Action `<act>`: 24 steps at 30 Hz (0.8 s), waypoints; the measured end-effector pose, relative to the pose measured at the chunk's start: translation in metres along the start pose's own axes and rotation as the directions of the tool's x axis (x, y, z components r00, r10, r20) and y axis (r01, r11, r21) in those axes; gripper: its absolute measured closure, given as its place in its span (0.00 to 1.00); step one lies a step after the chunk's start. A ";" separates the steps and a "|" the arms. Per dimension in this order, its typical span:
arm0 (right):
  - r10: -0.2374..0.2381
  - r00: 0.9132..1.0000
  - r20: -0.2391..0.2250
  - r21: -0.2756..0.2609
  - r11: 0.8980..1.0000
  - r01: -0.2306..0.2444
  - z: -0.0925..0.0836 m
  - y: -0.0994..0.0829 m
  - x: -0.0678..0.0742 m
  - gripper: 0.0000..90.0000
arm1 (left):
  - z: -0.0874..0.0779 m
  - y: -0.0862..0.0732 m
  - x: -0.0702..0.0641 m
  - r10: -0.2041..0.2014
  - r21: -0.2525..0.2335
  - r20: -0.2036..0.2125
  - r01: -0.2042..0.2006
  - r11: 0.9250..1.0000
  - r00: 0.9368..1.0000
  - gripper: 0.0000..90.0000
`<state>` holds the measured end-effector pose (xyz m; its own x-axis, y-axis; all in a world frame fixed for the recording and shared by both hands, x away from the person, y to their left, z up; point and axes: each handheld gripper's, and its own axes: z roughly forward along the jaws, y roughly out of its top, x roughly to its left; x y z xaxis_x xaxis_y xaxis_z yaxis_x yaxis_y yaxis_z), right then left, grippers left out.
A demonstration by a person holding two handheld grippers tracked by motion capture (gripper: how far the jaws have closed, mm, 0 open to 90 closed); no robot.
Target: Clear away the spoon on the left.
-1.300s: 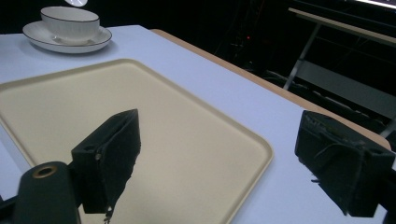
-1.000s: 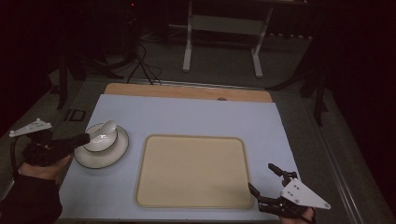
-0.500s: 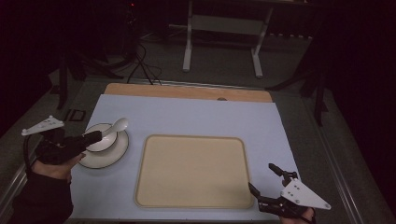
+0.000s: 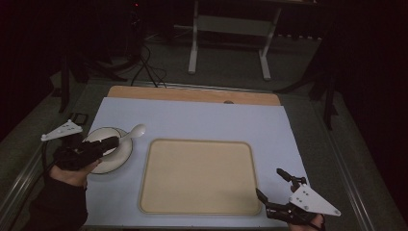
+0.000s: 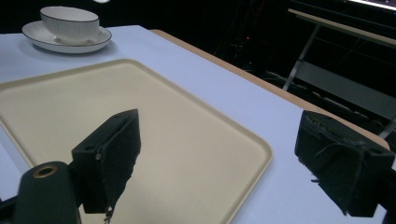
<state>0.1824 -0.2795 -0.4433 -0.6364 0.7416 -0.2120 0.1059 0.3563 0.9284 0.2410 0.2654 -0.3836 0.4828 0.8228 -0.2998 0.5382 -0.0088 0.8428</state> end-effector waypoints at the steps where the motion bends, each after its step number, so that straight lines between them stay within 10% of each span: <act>1: 0.001 1.000 -0.001 0.000 1.000 -0.001 0.000 0.000 0.000 0.16 | 0.004 0.000 -0.003 0.008 0.005 0.013 -0.008 1.000 1.000 0.96; 24: -0.002 1.000 -0.008 0.008 1.000 0.002 0.001 0.000 0.000 0.16 | 0.055 -0.021 -0.041 0.009 0.032 0.100 -0.012 0.999 0.995 0.96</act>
<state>0.1828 -0.2790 -0.4438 -0.6430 0.7360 -0.2117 0.1103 0.3625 0.9254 0.2479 0.2009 -0.4136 0.5540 0.7619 -0.3357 0.5540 -0.0364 0.8317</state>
